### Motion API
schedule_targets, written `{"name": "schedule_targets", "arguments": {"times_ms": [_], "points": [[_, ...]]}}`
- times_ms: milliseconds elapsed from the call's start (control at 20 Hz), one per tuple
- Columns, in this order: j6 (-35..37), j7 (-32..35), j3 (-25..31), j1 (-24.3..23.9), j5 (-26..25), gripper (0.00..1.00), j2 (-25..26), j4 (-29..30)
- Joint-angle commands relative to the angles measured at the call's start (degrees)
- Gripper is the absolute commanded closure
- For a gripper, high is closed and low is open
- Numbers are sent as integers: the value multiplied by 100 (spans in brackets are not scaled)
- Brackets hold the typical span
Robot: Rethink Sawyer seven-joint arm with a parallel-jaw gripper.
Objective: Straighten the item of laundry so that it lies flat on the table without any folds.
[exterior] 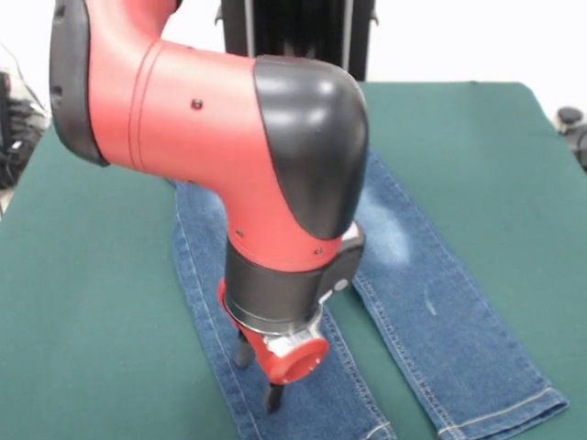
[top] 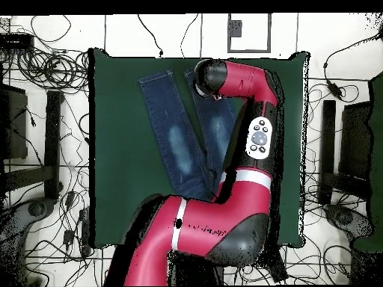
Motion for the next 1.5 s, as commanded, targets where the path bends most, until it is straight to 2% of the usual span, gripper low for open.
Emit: {"name": "schedule_targets", "arguments": {"times_ms": [50, 550, 800, 1100, 1500], "points": [[441, 267, 479, 315, 178, 0, 414, -374], [920, 560, 159, 381, 92, 0, 902, -920], [1390, 709, -38, 344, 133, 0, 1526, -1599], [1495, 788, -230, 352, 238, 0, 1875, -1955], [1349, 762, -296, 348, 440, 0, 2047, -2085]]}}
